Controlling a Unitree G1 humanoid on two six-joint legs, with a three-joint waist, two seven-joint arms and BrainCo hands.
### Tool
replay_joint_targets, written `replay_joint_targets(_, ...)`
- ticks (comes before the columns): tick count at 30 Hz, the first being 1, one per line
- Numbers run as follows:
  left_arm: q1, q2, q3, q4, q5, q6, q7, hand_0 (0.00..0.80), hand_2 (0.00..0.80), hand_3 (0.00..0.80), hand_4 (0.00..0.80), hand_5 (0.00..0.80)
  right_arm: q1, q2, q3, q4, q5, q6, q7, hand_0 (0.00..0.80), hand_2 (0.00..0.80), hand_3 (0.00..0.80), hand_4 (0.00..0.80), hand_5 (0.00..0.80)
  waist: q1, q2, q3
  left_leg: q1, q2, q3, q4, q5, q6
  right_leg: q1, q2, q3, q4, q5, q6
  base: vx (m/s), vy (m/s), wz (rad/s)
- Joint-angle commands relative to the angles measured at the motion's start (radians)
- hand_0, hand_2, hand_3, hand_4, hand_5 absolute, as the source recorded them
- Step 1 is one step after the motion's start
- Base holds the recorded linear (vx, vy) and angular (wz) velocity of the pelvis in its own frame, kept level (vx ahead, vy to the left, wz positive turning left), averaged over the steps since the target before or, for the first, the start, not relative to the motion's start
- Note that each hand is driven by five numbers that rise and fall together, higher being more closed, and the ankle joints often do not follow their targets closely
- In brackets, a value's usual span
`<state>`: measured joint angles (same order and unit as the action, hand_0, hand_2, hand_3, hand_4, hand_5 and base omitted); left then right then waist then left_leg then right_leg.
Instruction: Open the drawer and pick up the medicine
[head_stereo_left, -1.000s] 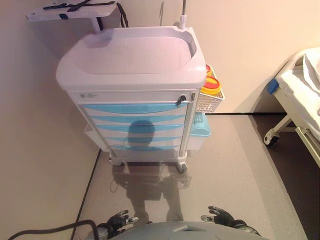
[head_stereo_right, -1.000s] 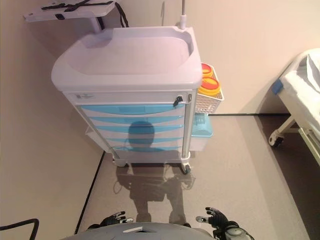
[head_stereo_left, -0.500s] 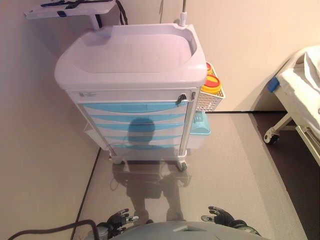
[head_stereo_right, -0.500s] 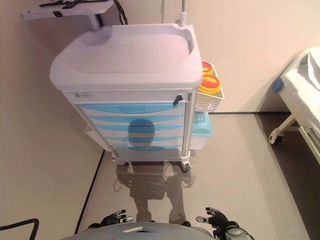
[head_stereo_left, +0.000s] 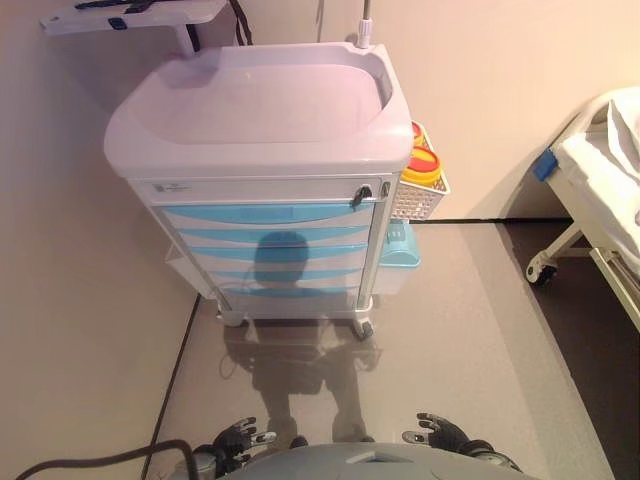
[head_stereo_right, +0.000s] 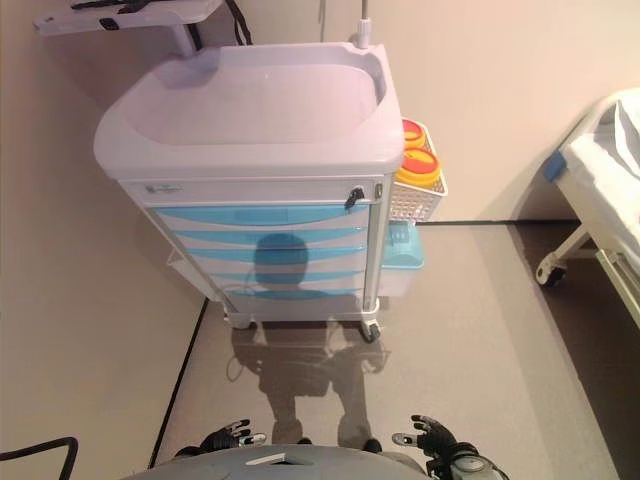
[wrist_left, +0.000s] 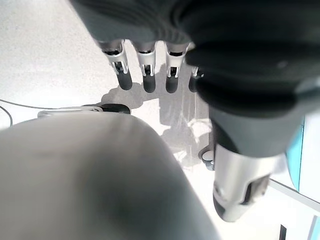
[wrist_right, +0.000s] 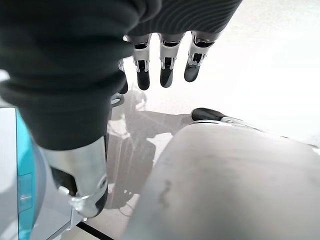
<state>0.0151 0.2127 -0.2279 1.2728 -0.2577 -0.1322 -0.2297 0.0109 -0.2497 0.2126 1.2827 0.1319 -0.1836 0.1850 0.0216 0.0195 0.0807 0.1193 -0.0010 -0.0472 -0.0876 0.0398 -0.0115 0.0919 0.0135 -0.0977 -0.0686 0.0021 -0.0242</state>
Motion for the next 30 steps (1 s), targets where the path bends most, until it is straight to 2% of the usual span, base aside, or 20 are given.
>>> replay_joint_targets(1,-0.059,-0.021,0.043,0.064,-0.028,-0.003,0.0,0.0,0.0,0.0,0.0,0.0,-0.043,0.029,0.026,0.007,-0.017,-0.016,0.012,0.0,0.0,0.0,0.0,0.0,-0.01,-0.05,0.029,-0.037,-0.088,0.072,0.085,-0.094,0.056,-0.027,-0.021,0.033,0.03,0.023,0.056,0.027,0.033,-0.04)
replay_joint_targets(9,-0.102,-0.015,0.03,0.038,-0.076,-0.042,0.009,0.0,0.0,0.0,0.0,0.0,-0.074,0.007,0.03,-0.015,-0.001,-0.02,-0.004,0.0,0.0,0.0,0.0,0.0,-0.026,-0.04,0.091,-0.114,-0.097,0.086,0.129,-0.099,0.069,-0.116,-0.033,0.062,0.065,0.036,0.059,-0.03,0.072,-0.14)
replay_joint_targets(15,-0.169,0.003,0.032,0.0,-0.145,-0.082,0.017,0.0,0.0,0.0,0.0,0.0,-0.124,-0.015,0.047,-0.041,-0.019,-0.04,-0.01,0.0,0.0,0.0,0.0,0.0,-0.044,-0.038,0.184,-0.205,-0.096,0.128,0.179,-0.098,0.08,-0.231,-0.053,0.094,0.138,0.047,0.081,-0.107,0.084,-0.23)
replay_joint_targets(19,-0.218,0.013,0.039,-0.021,-0.221,-0.111,0.029,0.0,0.0,0.0,0.0,0.0,-0.163,-0.03,0.067,-0.054,-0.006,-0.047,-0.015,0.0,0.0,0.0,0.0,0.0,-0.054,-0.045,0.244,-0.302,-0.095,0.158,0.275,-0.11,0.084,-0.317,-0.069,0.112,0.205,0.049,0.086,-0.09,0.081,-0.27)
replay_joint_targets(24,-0.249,0.027,0.065,-0.052,-0.311,-0.16,0.04,0.0,0.0,0.0,0.0,0.0,-0.185,-0.039,0.079,-0.079,0.015,-0.048,-0.025,0.0,0.0,0.0,0.0,0.0,-0.052,-0.061,0.287,-0.415,-0.09,0.183,0.4,-0.141,0.088,-0.408,-0.086,0.107,0.281,0.041,0.086,-0.054,0.05,-0.17)
replay_joint_targets(30,-0.287,0.052,0.095,-0.116,-0.424,-0.225,0.037,0.0,0.0,0.0,0.0,0.0,-0.201,-0.062,0.098,-0.11,0.03,-0.045,-0.042,0.0,0.0,0.0,0.0,0.0,-0.054,-0.072,0.325,-0.52,-0.068,0.193,0.494,-0.161,0.086,-0.513,-0.076,0.098,0.358,0.028,0.072,-0.054,0.051,-0.14)
